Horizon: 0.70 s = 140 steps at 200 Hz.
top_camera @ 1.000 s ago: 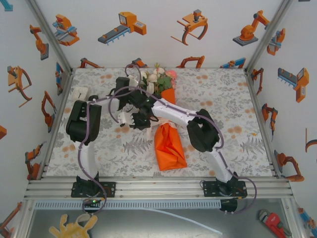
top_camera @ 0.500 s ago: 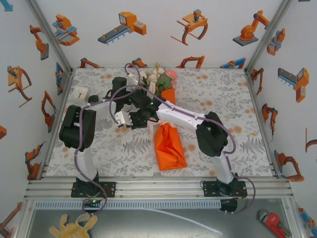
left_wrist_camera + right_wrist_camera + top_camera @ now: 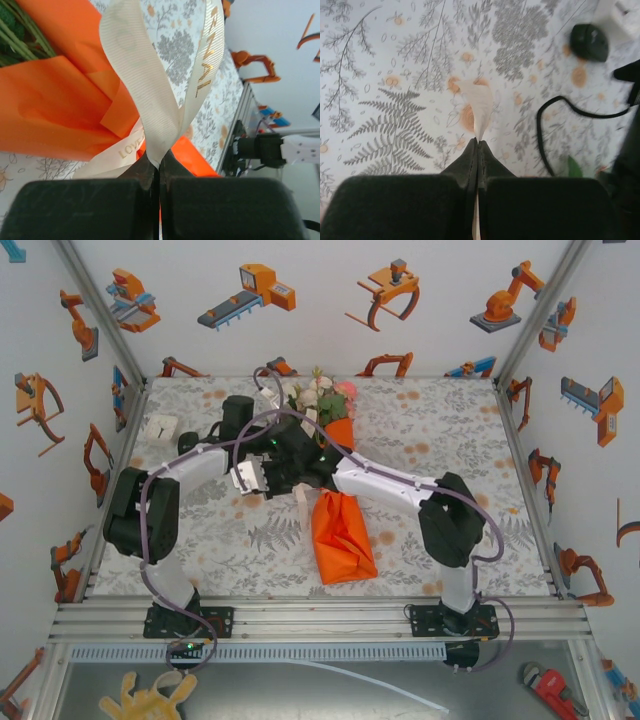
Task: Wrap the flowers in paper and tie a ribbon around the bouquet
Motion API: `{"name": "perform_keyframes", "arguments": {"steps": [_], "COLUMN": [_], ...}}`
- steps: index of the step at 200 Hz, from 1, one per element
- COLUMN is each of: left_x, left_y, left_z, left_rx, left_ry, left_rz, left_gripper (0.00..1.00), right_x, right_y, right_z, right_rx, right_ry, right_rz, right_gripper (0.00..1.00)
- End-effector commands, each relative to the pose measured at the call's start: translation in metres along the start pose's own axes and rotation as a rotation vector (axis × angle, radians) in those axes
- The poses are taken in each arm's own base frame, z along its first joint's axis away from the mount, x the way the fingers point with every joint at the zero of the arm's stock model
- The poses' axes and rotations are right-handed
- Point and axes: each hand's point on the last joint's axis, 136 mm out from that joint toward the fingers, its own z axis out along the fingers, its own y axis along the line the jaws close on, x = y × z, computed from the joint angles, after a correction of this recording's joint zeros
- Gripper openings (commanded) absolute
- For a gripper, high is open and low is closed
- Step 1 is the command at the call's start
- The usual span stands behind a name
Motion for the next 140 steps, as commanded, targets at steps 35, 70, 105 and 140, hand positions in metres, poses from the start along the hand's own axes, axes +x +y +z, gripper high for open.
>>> {"name": "perform_keyframes", "arguments": {"steps": [35, 70, 105, 140], "left_x": [0.023, 0.017, 0.009, 0.016], "left_y": [-0.005, -0.007, -0.012, -0.005], "left_z": [-0.005, -0.011, -0.012, -0.009], "left_rx": [-0.051, -0.055, -0.042, -0.050], "left_ry": [0.038, 0.014, -0.016, 0.006], "left_rz": [0.067, 0.080, 0.095, 0.077], "left_gripper": [0.00, 0.00, 0.00, 0.00], "right_x": [-0.047, -0.040, -0.005, 0.036], "right_y": [-0.015, 0.009, 0.022, 0.010], "right_z": [-0.050, -0.074, -0.090, -0.120], "right_rx": [0.145, 0.213, 0.355, 0.550], "right_ry": [-0.138, -0.165, -0.138, -0.101], "right_rz": [-0.035, 0.077, 0.305, 0.619], "right_gripper": [0.00, 0.00, 0.00, 0.00]}}
